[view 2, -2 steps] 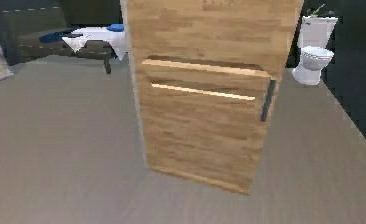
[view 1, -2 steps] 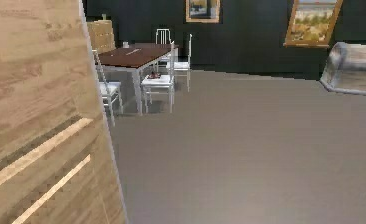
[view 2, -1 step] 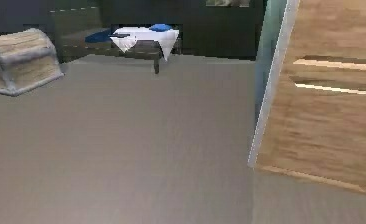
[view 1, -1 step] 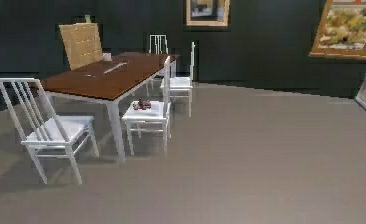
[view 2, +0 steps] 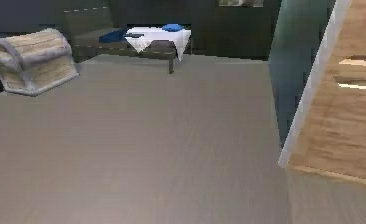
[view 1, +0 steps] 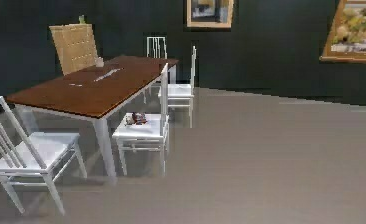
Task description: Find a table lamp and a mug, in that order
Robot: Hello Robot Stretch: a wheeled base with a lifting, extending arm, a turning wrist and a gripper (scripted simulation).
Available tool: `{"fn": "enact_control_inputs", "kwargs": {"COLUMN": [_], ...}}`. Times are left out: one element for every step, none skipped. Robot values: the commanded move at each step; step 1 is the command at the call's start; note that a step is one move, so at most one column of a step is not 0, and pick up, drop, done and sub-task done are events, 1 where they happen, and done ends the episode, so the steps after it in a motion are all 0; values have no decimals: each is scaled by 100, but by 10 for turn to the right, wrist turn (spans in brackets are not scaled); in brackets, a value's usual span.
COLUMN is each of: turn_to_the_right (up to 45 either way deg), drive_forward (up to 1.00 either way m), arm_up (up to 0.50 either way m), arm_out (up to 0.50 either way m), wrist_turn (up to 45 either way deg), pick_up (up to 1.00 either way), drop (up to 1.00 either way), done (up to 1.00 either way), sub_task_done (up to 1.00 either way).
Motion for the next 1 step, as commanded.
{"fn": "enact_control_inputs", "kwargs": {"turn_to_the_right": [-450], "drive_forward": [0], "arm_up": [0], "arm_out": [0], "wrist_turn": [0], "pick_up": [0], "drop": [0], "done": [0], "sub_task_done": [0]}}
